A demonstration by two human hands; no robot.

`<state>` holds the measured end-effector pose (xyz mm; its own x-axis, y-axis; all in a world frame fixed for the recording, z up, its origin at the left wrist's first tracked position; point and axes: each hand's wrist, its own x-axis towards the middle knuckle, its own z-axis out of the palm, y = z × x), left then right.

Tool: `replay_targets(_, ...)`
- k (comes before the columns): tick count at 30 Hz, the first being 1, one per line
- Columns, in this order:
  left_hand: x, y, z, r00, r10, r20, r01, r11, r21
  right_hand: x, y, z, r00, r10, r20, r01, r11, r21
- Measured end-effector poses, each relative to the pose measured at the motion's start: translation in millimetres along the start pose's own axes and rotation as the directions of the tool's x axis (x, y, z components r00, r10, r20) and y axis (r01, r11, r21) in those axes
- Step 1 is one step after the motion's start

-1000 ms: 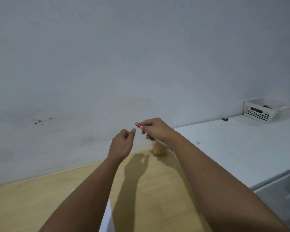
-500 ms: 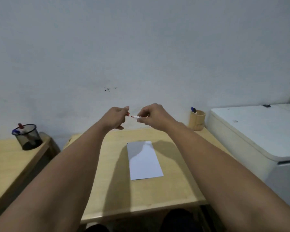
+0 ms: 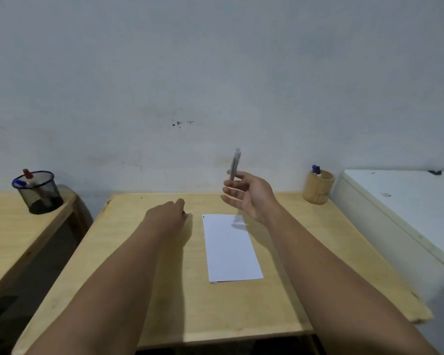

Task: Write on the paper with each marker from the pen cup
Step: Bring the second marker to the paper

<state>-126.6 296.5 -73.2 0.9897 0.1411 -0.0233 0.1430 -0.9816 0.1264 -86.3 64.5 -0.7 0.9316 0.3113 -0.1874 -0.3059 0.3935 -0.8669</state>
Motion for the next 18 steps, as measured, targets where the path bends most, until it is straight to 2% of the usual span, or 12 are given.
replay_targets(2, 0.7, 1.5, 6.5, 1.0, -0.005, -0.009, 0.005, 1.0, 0.01, 6.7, 2.7, -5.1, 1.0, -0.017, 0.011, 0.016, 0.999, 0.029)
replay_targets(6, 4.2, -6.1, 15.5, 1.0, 0.007, 0.029, -0.008, 1.0, 0.026, 13.8, 6.9, -13.3, 0.997, -0.057, -0.044, 0.056, 0.998, -0.029)
replay_targets(12, 0.7, -10.1, 17.9, 1.0, -0.015, -0.014, 0.014, 1.0, -0.009, 13.0, 13.6, -13.7, 0.991, -0.061, -0.115, 0.042, 0.986, -0.163)
replay_targets(15, -15.1, -11.2, 18.3, 0.973, -0.027, -0.228, 0.008, 0.997, -0.081, 15.3, 18.5, -8.6, 0.974, -0.109, -0.2, 0.054, 0.963, -0.262)
replay_targets(18, -36.9, -3.1, 26.6, 0.899, 0.124, -0.42, -0.172, 0.982, -0.08, 19.4, 29.7, -4.5, 0.957, -0.162, -0.24, 0.073, 0.936, -0.343)
